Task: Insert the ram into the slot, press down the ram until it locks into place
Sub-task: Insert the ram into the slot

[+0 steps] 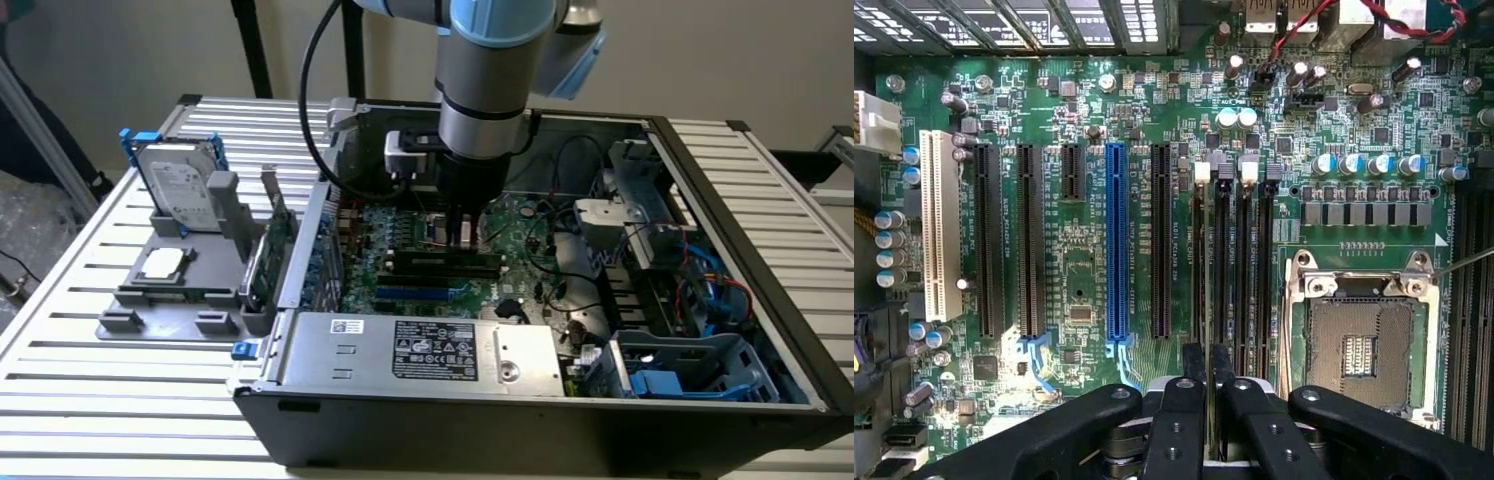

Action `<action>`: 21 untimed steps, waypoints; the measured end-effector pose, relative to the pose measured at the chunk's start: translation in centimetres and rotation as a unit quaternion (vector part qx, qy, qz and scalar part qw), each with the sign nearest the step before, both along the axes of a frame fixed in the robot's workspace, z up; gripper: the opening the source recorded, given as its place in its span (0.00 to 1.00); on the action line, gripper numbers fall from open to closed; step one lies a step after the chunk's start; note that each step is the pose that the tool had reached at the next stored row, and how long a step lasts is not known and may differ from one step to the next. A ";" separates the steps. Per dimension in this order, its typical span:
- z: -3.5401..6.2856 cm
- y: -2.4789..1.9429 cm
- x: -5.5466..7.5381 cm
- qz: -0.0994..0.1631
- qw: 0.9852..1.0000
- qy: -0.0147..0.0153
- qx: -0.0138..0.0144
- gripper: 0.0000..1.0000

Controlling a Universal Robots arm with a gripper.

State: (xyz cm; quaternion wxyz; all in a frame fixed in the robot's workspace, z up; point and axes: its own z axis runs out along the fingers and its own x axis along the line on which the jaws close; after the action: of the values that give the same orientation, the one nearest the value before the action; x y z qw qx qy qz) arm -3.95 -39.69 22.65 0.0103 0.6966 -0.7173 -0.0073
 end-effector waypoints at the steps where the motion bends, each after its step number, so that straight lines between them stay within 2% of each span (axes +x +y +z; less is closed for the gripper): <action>1: 0.00 0.00 0.0 -0.002 1.000 0.000 0.000 0.14; 8: -0.02 0.00 0.0 -0.011 1.000 0.000 0.000 0.14; 21: -0.31 0.00 0.0 -0.011 1.000 0.000 0.000 0.15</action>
State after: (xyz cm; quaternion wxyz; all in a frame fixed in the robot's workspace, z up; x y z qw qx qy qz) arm -3.96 -39.69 22.34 0.0105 0.6884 -0.7252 -0.0071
